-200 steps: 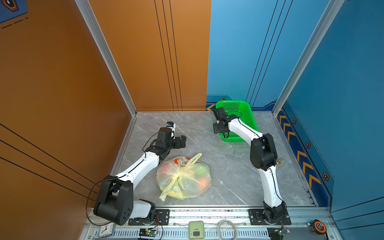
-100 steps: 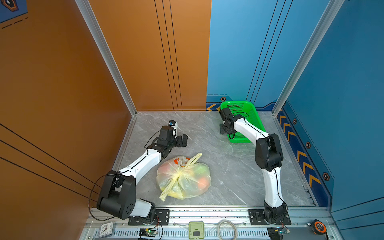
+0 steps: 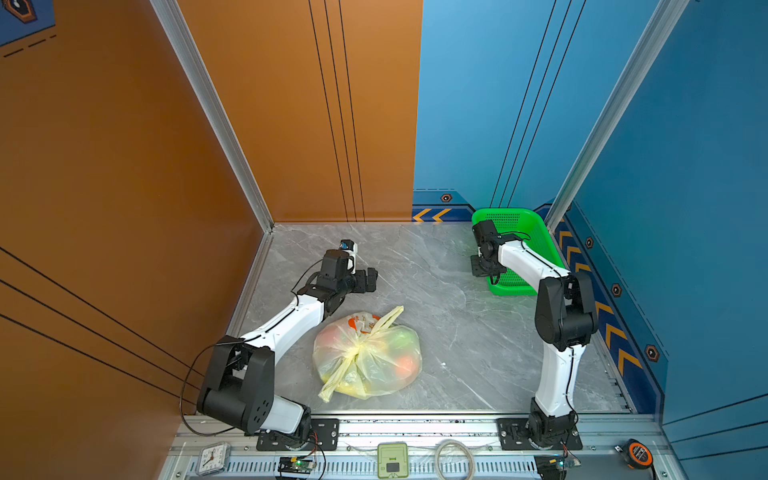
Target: Untie the knot of the plastic bag and take out the fruit
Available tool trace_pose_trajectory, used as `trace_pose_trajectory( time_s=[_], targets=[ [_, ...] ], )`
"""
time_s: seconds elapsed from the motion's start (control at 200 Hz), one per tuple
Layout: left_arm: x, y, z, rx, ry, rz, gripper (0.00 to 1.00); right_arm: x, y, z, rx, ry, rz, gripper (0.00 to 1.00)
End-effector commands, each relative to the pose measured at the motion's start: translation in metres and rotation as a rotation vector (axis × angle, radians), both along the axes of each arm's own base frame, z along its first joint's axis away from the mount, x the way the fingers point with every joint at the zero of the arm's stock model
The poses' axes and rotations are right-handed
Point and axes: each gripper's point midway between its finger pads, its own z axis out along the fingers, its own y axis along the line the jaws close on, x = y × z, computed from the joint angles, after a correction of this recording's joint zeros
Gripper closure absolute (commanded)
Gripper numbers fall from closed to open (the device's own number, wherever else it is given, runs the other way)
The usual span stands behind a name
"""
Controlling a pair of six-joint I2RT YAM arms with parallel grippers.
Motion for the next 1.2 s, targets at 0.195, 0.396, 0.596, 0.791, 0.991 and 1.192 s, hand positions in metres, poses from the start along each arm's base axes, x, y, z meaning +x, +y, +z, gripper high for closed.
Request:
trace_pose_trajectory(
  time_s=[0.195, 0.396, 0.596, 0.791, 0.991, 1.192],
  targets=[
    [0.003, -0.012, 0.011, 0.005, -0.012, -0.042, 0.02, -0.032, -0.034, -0.007, -0.034, 0.102, -0.005, 0.97],
    [-0.008, -0.004, 0.014, 0.025, 0.028, -0.005, 0.02, -0.031, -0.023, 0.018, 0.007, 0.044, 0.023, 0.57],
    [-0.038, 0.019, 0.011, 0.080, 0.088, 0.057, 0.02, -0.045, 0.002, 0.065, 0.032, -0.041, 0.076, 0.28],
    [-0.060, 0.054, 0.009, 0.047, 0.130, 0.169, 0.02, -0.081, 0.056, 0.113, 0.047, -0.103, 0.232, 0.17],
    [-0.076, 0.089, 0.004, -0.024, 0.169, 0.260, 0.02, -0.135, 0.152, 0.129, 0.159, -0.105, 0.509, 0.14],
    [-0.088, 0.108, 0.000, -0.054, 0.206, 0.292, 0.02, -0.196, 0.258, 0.113, 0.290, -0.064, 0.813, 0.11]
  ],
)
